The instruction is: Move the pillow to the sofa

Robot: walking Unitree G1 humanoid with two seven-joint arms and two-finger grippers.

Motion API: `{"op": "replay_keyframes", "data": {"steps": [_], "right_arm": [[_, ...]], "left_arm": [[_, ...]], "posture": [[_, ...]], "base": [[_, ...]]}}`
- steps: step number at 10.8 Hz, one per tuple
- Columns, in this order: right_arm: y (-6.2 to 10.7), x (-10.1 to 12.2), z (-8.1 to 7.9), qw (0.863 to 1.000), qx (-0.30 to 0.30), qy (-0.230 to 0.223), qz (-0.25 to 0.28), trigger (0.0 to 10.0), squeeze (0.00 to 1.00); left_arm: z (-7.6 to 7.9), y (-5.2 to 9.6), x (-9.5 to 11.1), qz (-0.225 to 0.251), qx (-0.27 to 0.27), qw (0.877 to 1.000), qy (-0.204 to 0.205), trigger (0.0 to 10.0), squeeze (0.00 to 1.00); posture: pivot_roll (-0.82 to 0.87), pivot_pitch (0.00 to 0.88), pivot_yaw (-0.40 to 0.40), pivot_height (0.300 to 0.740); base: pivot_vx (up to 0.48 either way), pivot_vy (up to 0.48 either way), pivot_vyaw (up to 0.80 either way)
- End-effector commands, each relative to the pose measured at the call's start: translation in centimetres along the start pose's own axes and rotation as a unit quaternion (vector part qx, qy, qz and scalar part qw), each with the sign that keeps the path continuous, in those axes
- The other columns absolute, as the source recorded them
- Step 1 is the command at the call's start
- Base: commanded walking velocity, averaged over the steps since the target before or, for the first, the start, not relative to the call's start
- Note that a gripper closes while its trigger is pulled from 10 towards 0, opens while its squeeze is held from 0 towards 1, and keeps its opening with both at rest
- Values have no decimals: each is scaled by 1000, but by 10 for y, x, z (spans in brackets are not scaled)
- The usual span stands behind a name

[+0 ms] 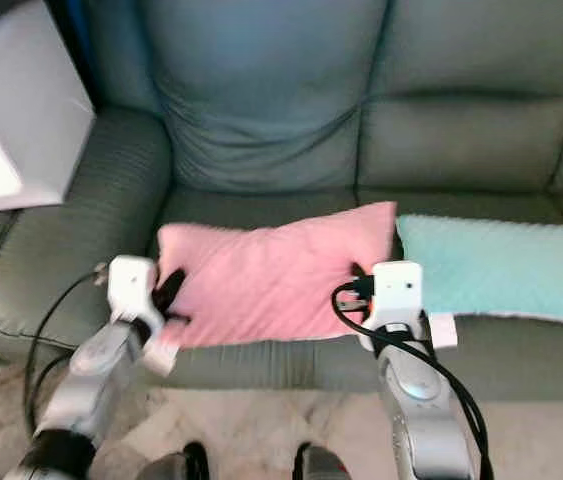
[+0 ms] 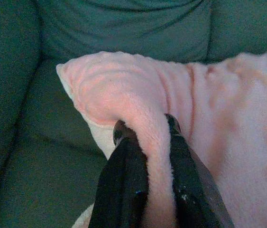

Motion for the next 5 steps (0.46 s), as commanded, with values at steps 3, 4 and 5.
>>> {"op": "replay_keyframes", "data": {"steps": [3,4,5], "right_arm": [[-7,15,-11,999,-1,6,34,10000,0],[-9,13,-10,999,-9,-3,32,10000,0],[-21,11,-12,999,-1,-13,35,10000,0]], "left_arm": [[23,-28,15,41,-7,999,-8,10000,0],[25,-34,20,47,-9,999,-13,10000,0],[20,-42,35,63,3,998,-18,10000,0]], "posture": [[-255,395,23,740],[-252,415,25,740],[-240,456,29,740]], "base": [[0,0,0],[0,0,0],[0,0,0]]}}
Point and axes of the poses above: a point about 5 cm out from each wrist's last joint towards the gripper, its own y axis pointing back from the gripper into the wrist, its own x axis along the axis of the wrist's last joint, z = x × y, the point moved 4 cm from there along -y, pointing out of the wrist towards the gripper, and after that the axes turned 5 degrees about y, right-handed, at the moved point
